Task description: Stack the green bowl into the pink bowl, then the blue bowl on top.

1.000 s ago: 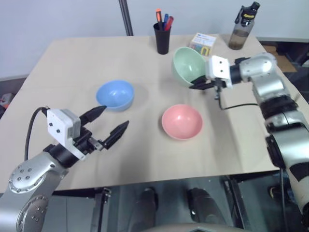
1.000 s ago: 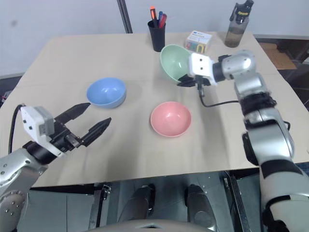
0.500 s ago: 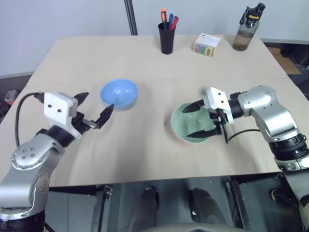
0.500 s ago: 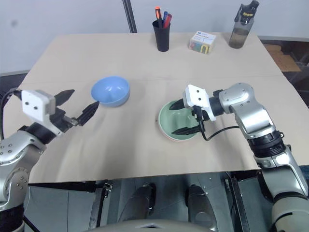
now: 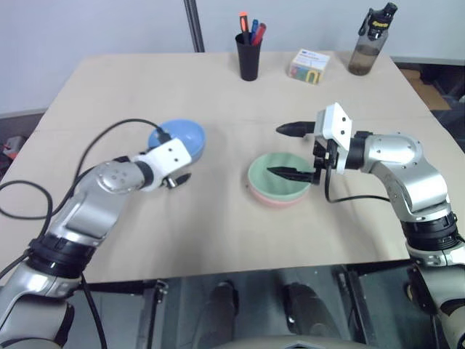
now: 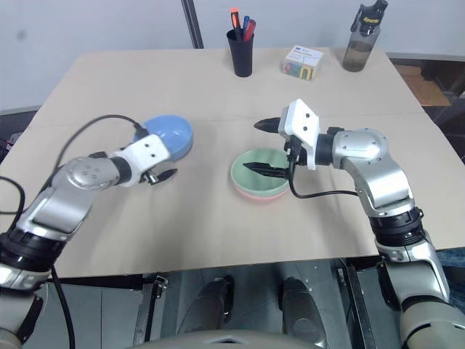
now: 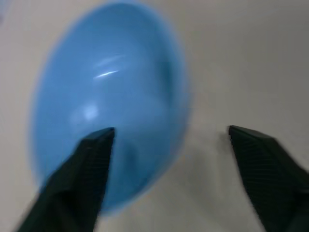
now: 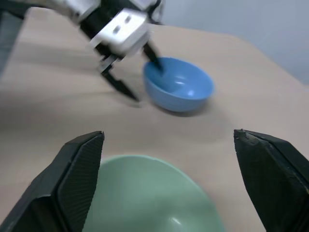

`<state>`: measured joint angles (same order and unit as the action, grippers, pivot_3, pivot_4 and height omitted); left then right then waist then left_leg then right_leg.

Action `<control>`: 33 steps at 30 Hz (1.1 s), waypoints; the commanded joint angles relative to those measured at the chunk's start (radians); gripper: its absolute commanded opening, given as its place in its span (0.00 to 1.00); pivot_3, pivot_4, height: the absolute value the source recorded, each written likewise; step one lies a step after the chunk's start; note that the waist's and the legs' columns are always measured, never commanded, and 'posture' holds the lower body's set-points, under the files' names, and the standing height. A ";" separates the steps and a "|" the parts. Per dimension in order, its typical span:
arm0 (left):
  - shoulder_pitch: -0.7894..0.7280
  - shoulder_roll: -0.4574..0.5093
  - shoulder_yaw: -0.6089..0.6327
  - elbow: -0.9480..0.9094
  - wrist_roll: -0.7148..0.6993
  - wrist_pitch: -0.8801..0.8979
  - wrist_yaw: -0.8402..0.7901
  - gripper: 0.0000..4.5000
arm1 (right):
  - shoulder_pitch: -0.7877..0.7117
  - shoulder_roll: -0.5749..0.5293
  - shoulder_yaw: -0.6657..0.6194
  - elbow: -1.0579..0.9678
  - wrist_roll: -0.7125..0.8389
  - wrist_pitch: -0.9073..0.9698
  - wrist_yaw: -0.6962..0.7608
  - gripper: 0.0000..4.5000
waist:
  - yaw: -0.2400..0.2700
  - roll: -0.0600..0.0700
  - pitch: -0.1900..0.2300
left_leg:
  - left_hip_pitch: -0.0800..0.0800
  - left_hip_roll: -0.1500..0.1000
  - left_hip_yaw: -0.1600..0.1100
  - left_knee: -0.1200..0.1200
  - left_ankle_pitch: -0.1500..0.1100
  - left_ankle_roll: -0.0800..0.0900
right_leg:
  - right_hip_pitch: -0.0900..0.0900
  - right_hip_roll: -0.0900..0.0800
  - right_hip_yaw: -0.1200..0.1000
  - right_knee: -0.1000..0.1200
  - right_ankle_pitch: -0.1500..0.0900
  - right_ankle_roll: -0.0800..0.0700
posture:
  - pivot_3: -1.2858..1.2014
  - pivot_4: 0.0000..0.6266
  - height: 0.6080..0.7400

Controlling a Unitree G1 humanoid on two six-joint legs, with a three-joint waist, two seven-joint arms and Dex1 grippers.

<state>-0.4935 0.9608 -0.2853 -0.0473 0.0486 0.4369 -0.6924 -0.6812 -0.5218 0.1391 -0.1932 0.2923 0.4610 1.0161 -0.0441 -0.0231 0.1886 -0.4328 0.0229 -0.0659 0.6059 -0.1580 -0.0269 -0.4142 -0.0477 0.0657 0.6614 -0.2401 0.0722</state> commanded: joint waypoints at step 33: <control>-0.315 -0.248 0.029 -0.103 -0.346 -0.227 -0.651 0.02 | 0.553 -0.246 -0.413 -0.239 0.238 -0.011 -0.039 1.00 | 0.007 0.000 0.000 | 0.000 0.000 0.000 0.007 0.000 0.001 | 0.004 0.001 0.001 0.001 -0.002 0.005 | 0.52 0.24 1.00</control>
<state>-0.7846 0.7150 -0.2544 -0.1464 -0.2993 0.2377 -1.3245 -0.1421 -0.7413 -0.2032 -0.3894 0.5087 0.4862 0.9581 -0.0369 -0.0234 0.1888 -0.4331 0.0227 -0.0661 0.6131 -0.1580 -0.0263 -0.4100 -0.0469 0.0667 0.6623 -0.2420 0.0770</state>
